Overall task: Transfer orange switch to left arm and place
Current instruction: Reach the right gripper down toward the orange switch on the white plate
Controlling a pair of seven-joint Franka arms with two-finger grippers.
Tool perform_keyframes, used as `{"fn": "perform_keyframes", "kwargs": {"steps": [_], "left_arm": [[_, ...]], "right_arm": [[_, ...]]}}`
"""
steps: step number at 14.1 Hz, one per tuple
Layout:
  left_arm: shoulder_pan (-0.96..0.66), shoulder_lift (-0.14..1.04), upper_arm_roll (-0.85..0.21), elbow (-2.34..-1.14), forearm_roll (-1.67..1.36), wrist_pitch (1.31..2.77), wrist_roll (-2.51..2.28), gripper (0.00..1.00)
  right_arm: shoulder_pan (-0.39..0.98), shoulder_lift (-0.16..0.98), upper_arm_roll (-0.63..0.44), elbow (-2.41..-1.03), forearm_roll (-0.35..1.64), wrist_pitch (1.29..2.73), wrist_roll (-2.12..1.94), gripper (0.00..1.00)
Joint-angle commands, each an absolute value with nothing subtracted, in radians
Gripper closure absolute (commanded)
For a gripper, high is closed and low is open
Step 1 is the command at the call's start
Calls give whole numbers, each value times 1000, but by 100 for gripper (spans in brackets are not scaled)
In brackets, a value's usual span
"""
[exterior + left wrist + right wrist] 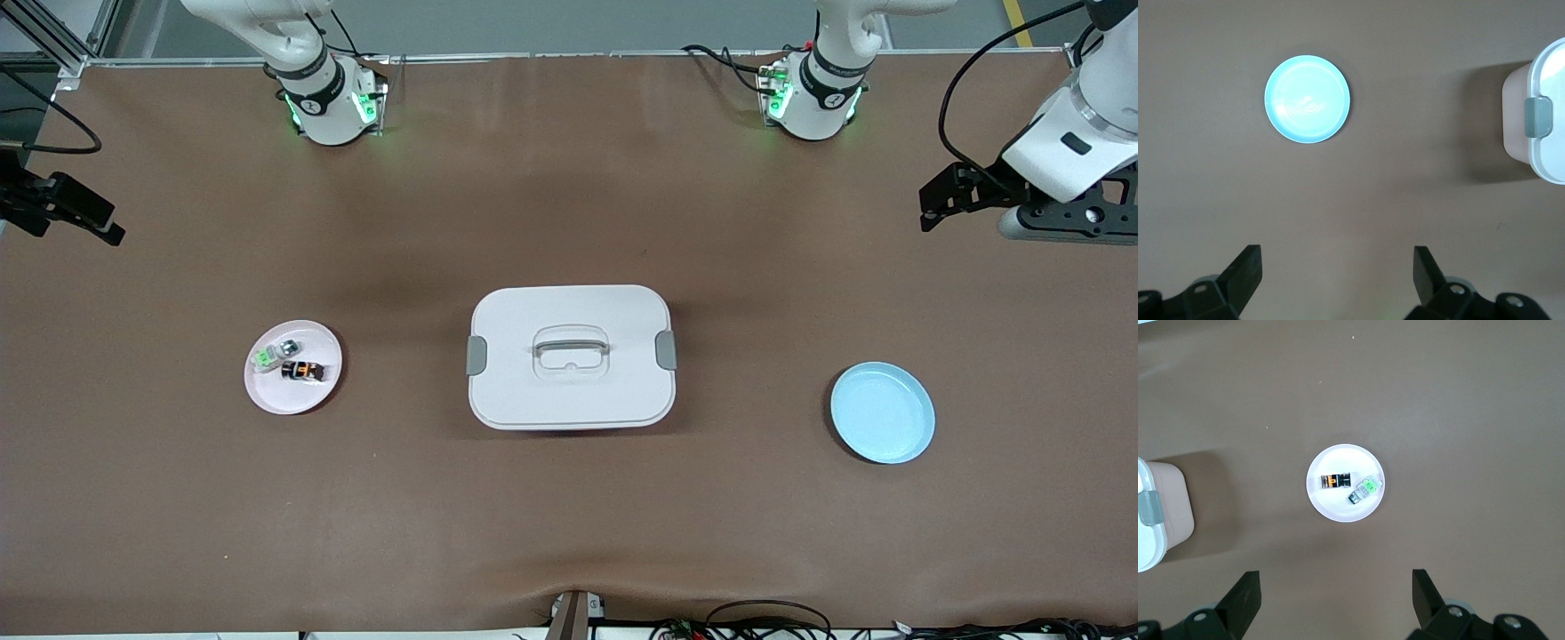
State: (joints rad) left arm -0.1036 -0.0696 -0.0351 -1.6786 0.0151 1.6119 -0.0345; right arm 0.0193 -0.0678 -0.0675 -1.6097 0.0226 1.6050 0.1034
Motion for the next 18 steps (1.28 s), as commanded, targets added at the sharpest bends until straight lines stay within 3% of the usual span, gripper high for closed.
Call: {"fn": "perform_keyframes", "kwargs": {"steps": [1,12,18], "left_arm": [[-100,-72,-38,-1683,3,1612,-11,0],[-101,-72,-52,-1706,2,1638,-17,0],[-100,-78,-55,-1715,2,1638,-17,0]], "right_arm": [[8,-52,-64,-1582,31,1586,43,0],[3,-46,-66,-1586,32,1574,35,0],[9,121,-63,-1562,60,1598,32,0]]}}
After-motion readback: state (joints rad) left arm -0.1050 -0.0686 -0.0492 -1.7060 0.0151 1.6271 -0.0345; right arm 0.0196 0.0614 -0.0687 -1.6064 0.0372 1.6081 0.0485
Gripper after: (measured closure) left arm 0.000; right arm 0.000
